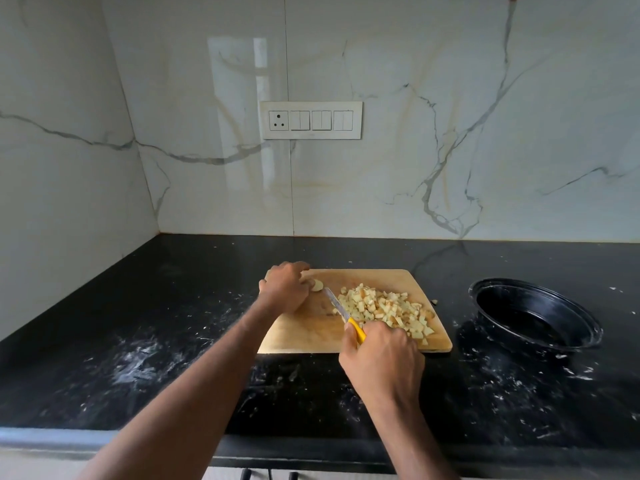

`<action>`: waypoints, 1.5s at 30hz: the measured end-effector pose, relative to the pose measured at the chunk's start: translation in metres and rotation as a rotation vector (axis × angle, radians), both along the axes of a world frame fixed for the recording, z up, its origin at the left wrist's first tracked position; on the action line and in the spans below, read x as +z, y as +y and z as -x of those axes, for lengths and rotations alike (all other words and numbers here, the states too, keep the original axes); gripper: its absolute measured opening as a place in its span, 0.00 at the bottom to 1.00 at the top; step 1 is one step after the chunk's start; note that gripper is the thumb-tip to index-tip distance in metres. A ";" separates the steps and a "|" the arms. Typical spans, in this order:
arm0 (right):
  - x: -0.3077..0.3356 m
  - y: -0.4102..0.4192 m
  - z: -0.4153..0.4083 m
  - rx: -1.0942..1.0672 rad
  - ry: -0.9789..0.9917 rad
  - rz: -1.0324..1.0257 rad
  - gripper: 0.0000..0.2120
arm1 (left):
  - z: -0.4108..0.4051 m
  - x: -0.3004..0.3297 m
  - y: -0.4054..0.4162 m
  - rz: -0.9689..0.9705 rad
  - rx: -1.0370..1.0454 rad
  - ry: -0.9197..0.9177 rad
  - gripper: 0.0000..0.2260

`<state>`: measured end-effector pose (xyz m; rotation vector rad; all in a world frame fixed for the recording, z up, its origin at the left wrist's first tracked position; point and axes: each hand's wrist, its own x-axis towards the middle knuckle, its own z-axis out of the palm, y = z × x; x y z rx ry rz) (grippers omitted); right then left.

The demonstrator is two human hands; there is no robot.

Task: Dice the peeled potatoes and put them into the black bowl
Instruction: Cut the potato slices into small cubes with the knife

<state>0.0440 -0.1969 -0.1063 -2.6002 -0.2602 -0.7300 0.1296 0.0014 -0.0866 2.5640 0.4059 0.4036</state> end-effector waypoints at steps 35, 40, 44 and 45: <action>-0.003 0.001 0.001 0.365 0.057 0.179 0.15 | 0.079 -0.019 0.000 -0.103 -0.064 -0.122 0.12; -0.002 0.002 0.001 0.385 0.064 0.171 0.17 | 0.078 -0.020 0.002 -0.058 -0.091 -0.188 0.11; -0.004 0.005 0.001 0.415 0.062 0.176 0.15 | 0.078 -0.018 0.003 -0.053 -0.069 -0.193 0.13; -0.004 0.006 0.000 0.421 0.060 0.173 0.15 | 0.077 -0.018 0.003 -0.054 -0.065 -0.194 0.13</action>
